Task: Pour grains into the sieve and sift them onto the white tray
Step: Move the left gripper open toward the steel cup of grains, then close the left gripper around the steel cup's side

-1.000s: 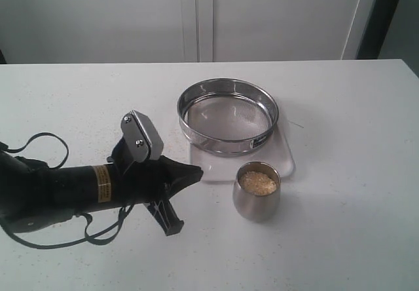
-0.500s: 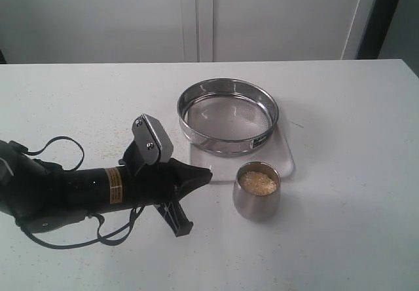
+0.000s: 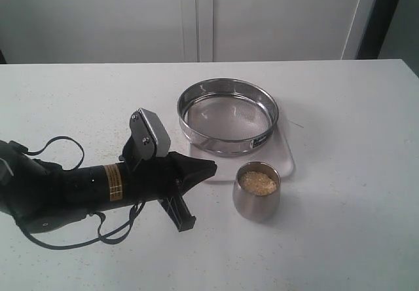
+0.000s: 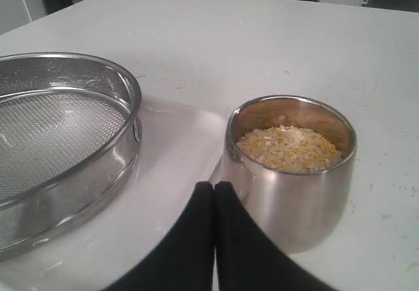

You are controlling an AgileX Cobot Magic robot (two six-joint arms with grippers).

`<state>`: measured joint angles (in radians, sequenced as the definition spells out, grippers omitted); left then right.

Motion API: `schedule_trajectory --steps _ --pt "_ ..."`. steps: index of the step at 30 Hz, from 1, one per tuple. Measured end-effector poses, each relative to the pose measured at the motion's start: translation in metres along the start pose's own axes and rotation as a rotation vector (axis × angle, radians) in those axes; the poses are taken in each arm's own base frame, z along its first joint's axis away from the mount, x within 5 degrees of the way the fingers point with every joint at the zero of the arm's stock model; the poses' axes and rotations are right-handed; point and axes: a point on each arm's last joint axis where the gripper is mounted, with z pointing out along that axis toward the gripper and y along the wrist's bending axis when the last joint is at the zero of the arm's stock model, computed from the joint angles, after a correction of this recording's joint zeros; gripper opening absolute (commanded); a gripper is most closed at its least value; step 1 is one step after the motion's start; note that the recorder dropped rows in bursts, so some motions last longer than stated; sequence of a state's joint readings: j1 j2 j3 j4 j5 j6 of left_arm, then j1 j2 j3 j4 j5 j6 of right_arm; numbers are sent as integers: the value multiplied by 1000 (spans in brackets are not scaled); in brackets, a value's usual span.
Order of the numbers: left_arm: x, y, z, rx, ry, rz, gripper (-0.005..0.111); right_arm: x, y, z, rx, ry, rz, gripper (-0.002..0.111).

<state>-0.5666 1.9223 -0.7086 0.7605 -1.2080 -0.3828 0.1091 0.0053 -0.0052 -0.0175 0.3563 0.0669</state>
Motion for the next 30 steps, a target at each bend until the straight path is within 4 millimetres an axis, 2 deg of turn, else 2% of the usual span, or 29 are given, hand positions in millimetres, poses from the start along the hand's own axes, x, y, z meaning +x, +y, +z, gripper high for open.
schedule_trajectory --steps 2,5,8,11,12,15,18,30 --pt "0 0 0 0 0 4 0 0 0 0 0 0 0 0" --pt "0 0 0 2 4 51 11 0 0 0 0 0 0 0" --pt "1 -2 0 18 8 106 35 0 0 0 0 0 0 0" --pt "2 -3 0 36 14 131 65 0 0 0 0 0 0 0" --pt "2 -3 0 38 14 134 79 0 0 0 0 0 0 0" --pt "2 -4 0 41 17 125 100 0 0 0 0 0 0 0" --pt "3 -4 0 41 20 96 105 0 0 0 0 0 0 0" --pt "4 -5 1 40 42 81 105 0 0 0 0 0 0 0"
